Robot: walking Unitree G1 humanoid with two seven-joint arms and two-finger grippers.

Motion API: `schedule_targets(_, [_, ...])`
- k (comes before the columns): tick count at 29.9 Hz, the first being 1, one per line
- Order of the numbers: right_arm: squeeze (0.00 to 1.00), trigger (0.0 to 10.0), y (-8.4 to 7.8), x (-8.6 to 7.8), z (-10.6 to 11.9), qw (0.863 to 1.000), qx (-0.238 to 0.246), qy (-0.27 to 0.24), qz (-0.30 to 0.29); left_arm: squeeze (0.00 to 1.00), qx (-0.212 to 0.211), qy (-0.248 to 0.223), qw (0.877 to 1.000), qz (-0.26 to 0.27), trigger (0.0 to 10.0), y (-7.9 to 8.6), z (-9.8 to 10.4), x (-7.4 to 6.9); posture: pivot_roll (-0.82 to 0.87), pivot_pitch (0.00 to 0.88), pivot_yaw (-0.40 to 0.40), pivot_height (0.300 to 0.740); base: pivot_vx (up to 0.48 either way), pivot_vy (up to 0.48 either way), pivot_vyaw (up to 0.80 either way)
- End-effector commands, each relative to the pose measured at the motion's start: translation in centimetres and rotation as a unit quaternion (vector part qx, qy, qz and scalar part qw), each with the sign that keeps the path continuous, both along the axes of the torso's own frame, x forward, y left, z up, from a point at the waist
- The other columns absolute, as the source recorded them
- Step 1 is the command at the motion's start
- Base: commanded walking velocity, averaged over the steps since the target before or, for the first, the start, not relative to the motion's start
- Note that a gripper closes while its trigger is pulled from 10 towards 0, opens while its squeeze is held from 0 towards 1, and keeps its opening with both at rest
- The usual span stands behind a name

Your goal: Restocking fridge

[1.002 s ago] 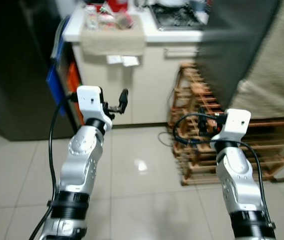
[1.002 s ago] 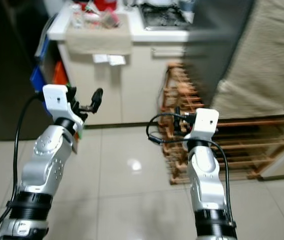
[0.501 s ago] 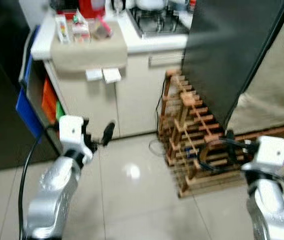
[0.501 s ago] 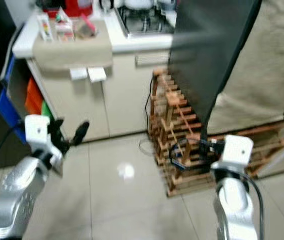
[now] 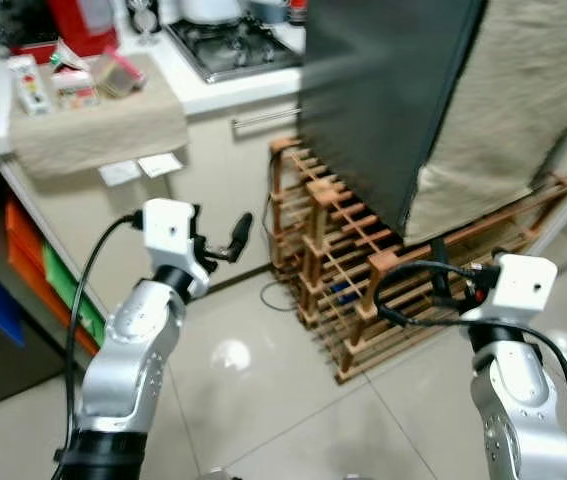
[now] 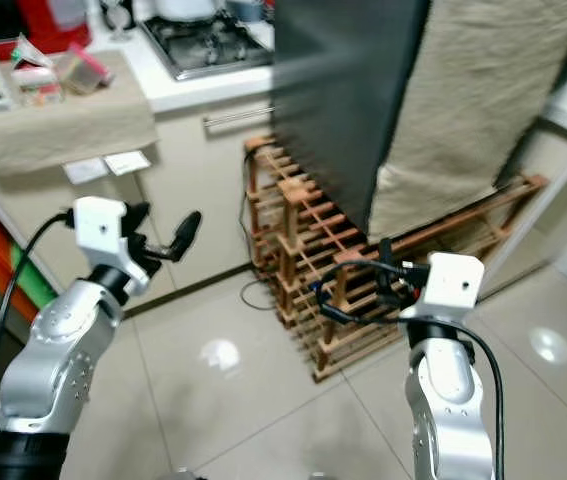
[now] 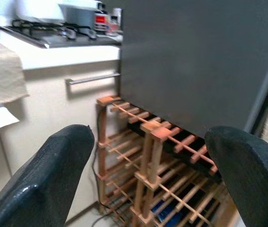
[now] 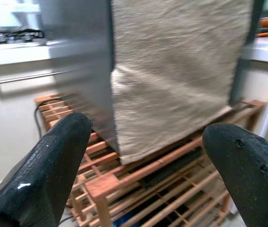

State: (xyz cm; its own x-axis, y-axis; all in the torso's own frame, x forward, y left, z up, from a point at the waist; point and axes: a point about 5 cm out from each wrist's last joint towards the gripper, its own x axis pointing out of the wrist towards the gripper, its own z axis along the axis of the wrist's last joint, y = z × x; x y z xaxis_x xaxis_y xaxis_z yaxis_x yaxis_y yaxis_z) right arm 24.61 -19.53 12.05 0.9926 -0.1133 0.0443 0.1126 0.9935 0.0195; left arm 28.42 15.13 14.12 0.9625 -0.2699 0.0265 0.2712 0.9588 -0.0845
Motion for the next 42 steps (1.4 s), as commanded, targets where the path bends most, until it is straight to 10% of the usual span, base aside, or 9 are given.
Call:
schedule_targets(1, [0.00,10.0,0.4,0.3,-0.1,1.000,0.010,0.003,0.008,0.00,0.001,-0.010,1.000,-0.005,10.0,-0.3,0.3,0.1,-0.13,0.000,0.039,0.736,0.000,0.000,-0.68])
schedule_targets(19, [0.00,10.0,0.5,2.9,1.5,0.999,-0.010,-0.020,0.036,0.00,-0.008,-0.056,0.997,-0.057,10.0,-2.5,2.0,2.0,-0.15,0.000,0.015,0.736,0.044,0.155,-0.68])
schedule_targets(42, [0.00,10.0,-1.5,2.5,1.1,0.997,0.032,-0.045,-0.046,0.00,-0.076,-0.015,0.994,0.075,10.0,-0.4,0.4,3.2,-0.14,0.000,0.026,0.736,0.000,0.000,-0.44])
